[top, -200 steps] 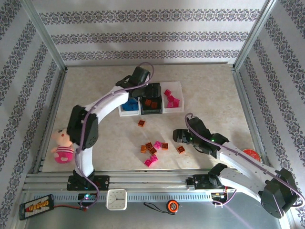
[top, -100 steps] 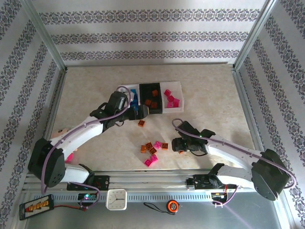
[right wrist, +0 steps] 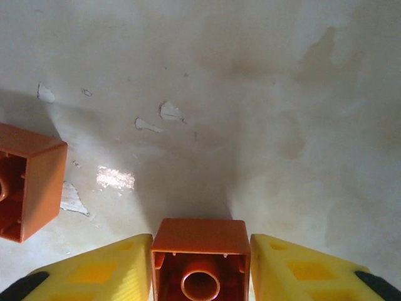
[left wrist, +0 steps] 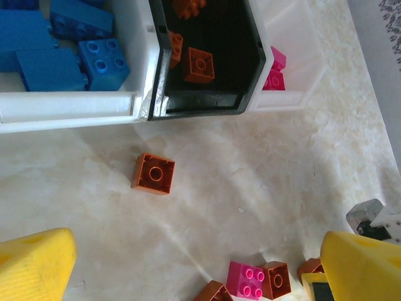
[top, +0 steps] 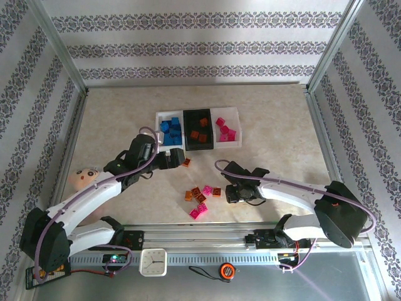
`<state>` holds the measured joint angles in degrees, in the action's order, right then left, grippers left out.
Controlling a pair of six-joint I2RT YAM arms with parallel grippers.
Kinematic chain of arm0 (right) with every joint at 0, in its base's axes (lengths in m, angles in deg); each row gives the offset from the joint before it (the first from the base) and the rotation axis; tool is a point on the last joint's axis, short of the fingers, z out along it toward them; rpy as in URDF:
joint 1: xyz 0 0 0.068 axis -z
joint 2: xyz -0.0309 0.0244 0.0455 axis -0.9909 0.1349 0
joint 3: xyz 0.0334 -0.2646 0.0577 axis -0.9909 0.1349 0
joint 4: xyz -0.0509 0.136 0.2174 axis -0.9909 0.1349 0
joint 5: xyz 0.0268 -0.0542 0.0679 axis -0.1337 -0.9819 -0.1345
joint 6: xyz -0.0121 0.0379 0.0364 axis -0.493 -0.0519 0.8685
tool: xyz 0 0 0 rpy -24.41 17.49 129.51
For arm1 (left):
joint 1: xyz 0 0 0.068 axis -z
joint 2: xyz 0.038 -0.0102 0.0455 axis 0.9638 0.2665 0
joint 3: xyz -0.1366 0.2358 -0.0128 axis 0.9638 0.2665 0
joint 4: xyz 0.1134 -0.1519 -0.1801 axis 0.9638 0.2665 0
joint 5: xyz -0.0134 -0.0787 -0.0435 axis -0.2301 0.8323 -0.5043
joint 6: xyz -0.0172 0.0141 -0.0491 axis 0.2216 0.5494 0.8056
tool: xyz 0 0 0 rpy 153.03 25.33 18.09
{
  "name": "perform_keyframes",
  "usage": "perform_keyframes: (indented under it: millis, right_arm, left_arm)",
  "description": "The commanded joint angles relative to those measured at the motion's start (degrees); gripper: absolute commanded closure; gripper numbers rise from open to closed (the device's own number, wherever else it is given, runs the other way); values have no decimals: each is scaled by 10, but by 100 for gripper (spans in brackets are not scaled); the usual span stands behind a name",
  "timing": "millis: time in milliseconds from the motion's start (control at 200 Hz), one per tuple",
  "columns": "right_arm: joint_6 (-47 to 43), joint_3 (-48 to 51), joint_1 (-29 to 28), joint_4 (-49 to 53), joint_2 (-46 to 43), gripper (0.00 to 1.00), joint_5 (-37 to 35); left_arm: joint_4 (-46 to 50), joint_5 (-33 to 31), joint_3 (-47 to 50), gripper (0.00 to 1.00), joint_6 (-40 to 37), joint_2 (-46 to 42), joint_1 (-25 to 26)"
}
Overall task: Sort the legos into containers by color
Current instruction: Pick up the lego from the bottom-center of the table.
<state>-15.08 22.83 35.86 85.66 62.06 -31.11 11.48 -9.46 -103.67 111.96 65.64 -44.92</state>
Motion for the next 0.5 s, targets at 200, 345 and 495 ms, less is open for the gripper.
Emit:
perform_keyframes:
  millis: [200,345,495]
  right_arm:
    - [-19,-51,-8,32,-75,71,-9]
    - [-63,-136,-5,39,-75,71,-15]
    - [-107,-242,11,4,-1,71,-20]
  left_arm:
    - [21,-43,47,0,5,-44,4]
    - [22,-47,77,0,15,-64,4]
    - [17,-41,108,0,29,-80,4]
